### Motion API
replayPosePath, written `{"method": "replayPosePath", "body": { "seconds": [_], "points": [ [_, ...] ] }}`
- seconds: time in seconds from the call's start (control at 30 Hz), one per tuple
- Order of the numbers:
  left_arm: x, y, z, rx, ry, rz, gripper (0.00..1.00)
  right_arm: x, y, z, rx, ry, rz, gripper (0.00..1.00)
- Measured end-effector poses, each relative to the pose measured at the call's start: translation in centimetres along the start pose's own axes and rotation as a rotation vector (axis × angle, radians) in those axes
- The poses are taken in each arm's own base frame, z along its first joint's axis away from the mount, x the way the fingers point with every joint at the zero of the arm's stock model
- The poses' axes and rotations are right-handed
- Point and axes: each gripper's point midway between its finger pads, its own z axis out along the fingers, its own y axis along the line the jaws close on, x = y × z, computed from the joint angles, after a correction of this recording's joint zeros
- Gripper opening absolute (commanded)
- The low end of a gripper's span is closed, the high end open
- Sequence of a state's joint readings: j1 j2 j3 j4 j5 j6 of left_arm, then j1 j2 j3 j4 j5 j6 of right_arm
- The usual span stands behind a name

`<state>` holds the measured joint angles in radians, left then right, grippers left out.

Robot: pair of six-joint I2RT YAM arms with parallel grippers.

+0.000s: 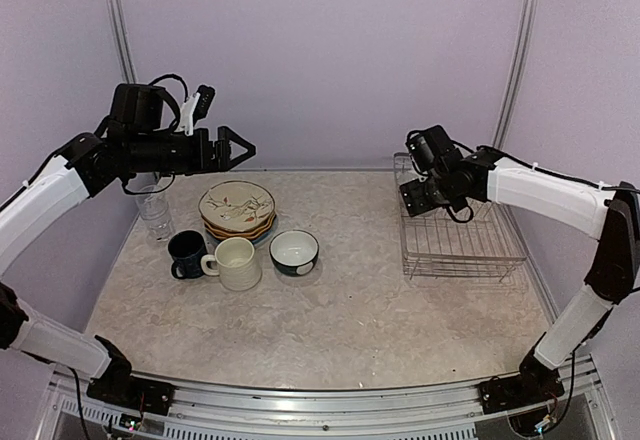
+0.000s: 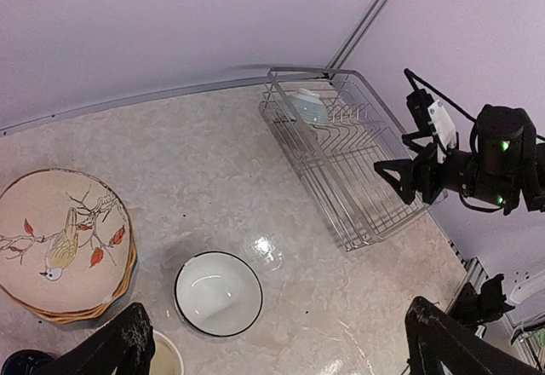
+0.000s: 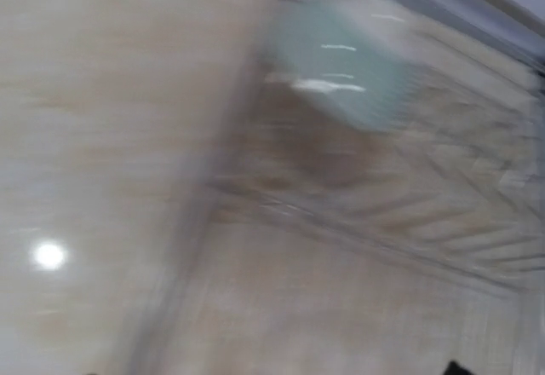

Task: Unload the mixed dishes from the dish rack
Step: Grab the bowl from the dish rack.

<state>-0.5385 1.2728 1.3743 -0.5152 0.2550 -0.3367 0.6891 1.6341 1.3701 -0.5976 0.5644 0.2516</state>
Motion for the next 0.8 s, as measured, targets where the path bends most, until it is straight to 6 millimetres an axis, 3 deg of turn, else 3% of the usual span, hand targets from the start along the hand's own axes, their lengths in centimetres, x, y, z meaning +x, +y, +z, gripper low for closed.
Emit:
{"method": "replayPosePath", "body": {
  "seconds": [0.1,0.2,0.37,0.53,0.67,0.8],
  "points": [
    [0.3,0.3,0.5,-0.003,0.014,-0.005,0.99,-0.3,-5.4,0.8,0.075,0.009,0.033,0.95],
    [0.4,0.4,0.7,-0.005,0.018,-0.007,0.99,-0.9,-8.7,1.2,0.119,-0.003,0.03,0.96],
    [0.4,0.3,0.7,-0.001,0.02,-0.01,0.99,-1.6,-9.8,3.2,0.093,-0.012,-0.07,0.97],
    [0.5,0.2,0.7,0.006,0.022,-0.015,0.99,-1.2,-10.7,7.6,0.034,0.012,-0.142,0.97],
    [0.5,0.2,0.7,0.008,0.023,-0.018,0.99,-1.0,-10.4,10.8,-0.04,0.017,-0.203,0.97],
    [0.5,0.2,0.7,0.008,0.023,-0.019,0.99,-2.1,-9.1,12.6,-0.114,-0.017,-0.28,0.97]
  ]
}}
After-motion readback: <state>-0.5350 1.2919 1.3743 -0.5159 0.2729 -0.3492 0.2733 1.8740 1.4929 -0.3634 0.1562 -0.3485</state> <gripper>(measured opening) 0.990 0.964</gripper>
